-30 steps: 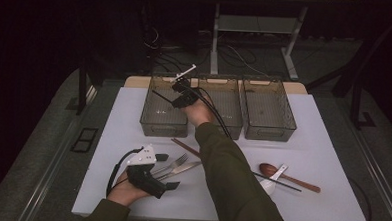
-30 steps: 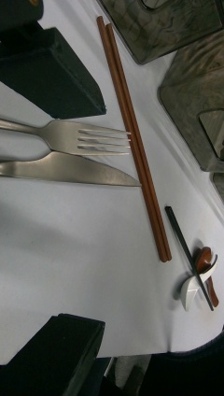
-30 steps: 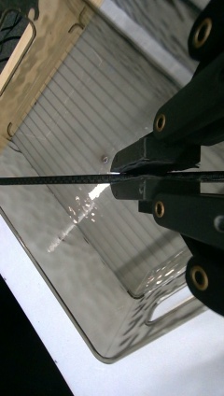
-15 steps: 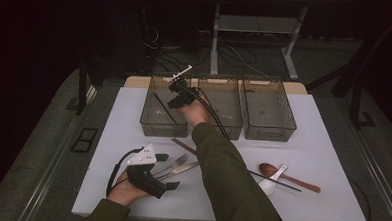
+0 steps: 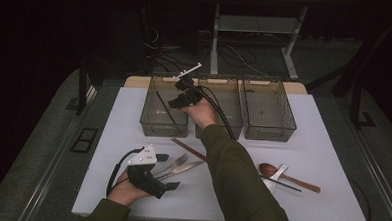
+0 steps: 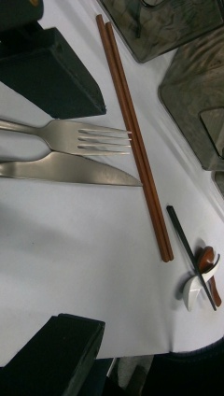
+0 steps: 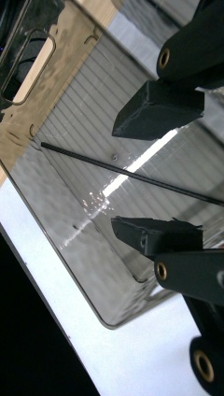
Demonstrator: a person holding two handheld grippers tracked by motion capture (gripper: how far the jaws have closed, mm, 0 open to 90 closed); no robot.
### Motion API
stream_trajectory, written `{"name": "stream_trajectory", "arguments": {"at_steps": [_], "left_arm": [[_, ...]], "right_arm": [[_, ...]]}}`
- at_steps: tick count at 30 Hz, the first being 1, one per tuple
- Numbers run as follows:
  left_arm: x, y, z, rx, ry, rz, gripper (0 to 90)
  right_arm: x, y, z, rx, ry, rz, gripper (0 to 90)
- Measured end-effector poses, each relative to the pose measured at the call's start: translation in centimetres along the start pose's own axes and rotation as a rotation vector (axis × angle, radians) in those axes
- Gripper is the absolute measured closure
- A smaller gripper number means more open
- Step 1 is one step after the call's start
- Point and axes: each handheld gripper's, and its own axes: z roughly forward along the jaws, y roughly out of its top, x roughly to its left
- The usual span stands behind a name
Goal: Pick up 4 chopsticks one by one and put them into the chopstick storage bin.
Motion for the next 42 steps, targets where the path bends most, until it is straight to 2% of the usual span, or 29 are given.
{"name": "stream_trajectory", "arguments": {"at_steps": [5, 12, 20, 25, 33, 42], "left_arm": [[0.0, 0.0, 0.0, -0.002, 0.0, -0.003, 0.0], [-0.1, 0.0, 0.1, 0.003, -0.004, -0.003, 0.0], [-0.1, -0.1, 0.2, 0.016, -0.002, 0.006, 0.0], [-0.2, -0.1, 0.1, 0.023, 0.001, 0.015, 0.0], [-0.3, -0.1, 0.2, 0.022, -0.006, 0.008, 0.0], [-0.4, -0.1, 0.2, 0.023, -0.005, 0.007, 0.0]], "right_arm": [[-0.6, -0.9, -1.5, -0.021, 0.024, 0.006, 43.3], [-1.2, -2.4, -3.7, -0.057, 0.021, 0.0, 40.0], [-1.9, -3.6, -5.5, -0.074, 0.032, -0.009, 37.1], [-2.1, -4.6, -6.7, -0.06, 0.033, -0.021, 34.9], [-2.5, -6.5, -8.7, -0.077, 0.046, -0.058, 32.7], [-2.9, -9.6, -10.4, -0.071, 0.052, -0.063, 33.1]]}}
